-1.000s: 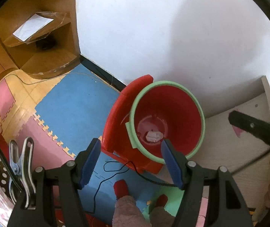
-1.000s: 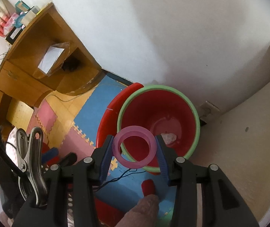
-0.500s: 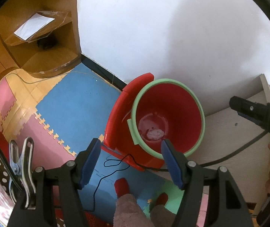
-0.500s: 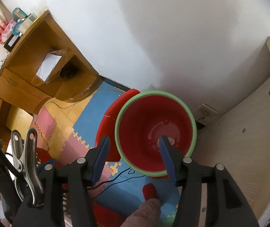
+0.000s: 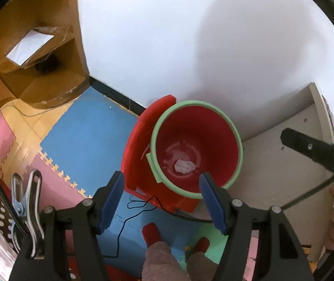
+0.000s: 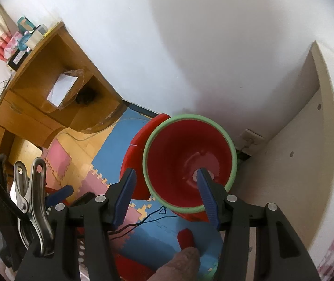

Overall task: Collect trash
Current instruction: 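Open the right gripper to drop the pink ring into the red bucket, then move both grippers back over the trash on the bed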

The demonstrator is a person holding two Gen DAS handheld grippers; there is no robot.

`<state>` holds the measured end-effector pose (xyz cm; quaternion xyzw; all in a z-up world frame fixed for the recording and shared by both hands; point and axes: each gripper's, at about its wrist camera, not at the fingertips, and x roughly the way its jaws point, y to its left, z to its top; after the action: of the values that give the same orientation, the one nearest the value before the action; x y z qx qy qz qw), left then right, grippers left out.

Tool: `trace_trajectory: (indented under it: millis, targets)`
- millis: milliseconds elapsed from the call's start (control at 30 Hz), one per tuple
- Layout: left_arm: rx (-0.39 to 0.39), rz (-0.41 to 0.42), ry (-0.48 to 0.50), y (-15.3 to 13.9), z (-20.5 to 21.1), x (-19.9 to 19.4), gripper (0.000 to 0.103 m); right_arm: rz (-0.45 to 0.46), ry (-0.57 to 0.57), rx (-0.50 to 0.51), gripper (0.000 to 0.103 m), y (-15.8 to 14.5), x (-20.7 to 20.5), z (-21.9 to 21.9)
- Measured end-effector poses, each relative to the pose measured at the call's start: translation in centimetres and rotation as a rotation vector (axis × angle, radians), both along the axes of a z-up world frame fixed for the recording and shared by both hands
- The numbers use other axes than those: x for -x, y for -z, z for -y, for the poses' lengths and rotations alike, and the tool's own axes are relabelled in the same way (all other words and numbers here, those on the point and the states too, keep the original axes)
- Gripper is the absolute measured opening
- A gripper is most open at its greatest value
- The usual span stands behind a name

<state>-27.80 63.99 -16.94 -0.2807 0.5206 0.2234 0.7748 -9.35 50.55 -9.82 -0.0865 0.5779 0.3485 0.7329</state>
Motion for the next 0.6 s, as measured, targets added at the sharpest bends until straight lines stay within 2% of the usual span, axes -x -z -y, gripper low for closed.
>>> trace_trajectory:
  millis: [600]
  targets:
    - [-0.024,0.032,0.079,-4.1,3.1,-1.0,0.07,0.039,-0.016,-0.099,0.055,-5.2,3.0,5.1]
